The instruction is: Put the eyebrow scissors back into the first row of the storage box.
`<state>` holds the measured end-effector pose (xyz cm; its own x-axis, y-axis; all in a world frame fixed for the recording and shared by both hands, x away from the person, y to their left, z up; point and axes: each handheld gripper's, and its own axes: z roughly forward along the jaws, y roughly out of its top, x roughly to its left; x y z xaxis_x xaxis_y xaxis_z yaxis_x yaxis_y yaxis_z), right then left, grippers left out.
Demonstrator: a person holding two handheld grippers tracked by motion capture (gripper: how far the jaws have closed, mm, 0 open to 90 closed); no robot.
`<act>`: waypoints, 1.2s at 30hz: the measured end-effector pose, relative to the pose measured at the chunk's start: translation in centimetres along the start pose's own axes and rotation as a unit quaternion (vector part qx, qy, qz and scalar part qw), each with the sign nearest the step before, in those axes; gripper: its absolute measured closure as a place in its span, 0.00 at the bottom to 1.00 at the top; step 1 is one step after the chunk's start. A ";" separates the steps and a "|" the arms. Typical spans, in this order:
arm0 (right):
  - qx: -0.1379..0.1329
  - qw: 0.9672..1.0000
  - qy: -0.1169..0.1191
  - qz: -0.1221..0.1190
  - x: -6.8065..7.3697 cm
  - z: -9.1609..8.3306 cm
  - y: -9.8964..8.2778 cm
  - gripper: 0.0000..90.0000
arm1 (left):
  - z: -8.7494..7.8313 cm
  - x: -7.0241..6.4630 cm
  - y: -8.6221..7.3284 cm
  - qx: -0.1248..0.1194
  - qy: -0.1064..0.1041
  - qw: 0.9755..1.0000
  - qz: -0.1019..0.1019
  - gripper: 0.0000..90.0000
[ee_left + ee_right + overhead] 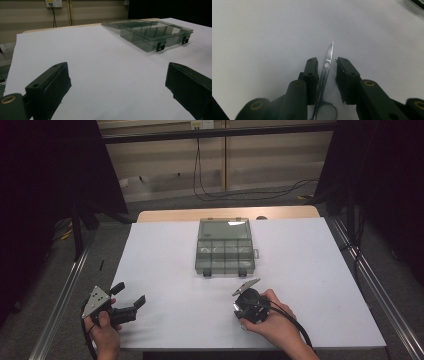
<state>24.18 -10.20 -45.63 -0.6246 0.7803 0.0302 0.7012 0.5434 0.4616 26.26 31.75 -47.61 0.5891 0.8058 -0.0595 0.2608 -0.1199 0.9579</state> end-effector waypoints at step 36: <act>0.017 0.999 0.040 -0.012 -1.4 -0.2 0.8 1.00 | 0.0 0.0 0.0 0.004 -0.002 1.000 0.007 0.07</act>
<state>25.51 -10.90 -45.18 -0.6654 0.7409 0.0909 0.6967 0.5726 0.4321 26.26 31.72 -47.60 0.5960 0.8017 -0.0464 0.2580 -0.1364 0.9565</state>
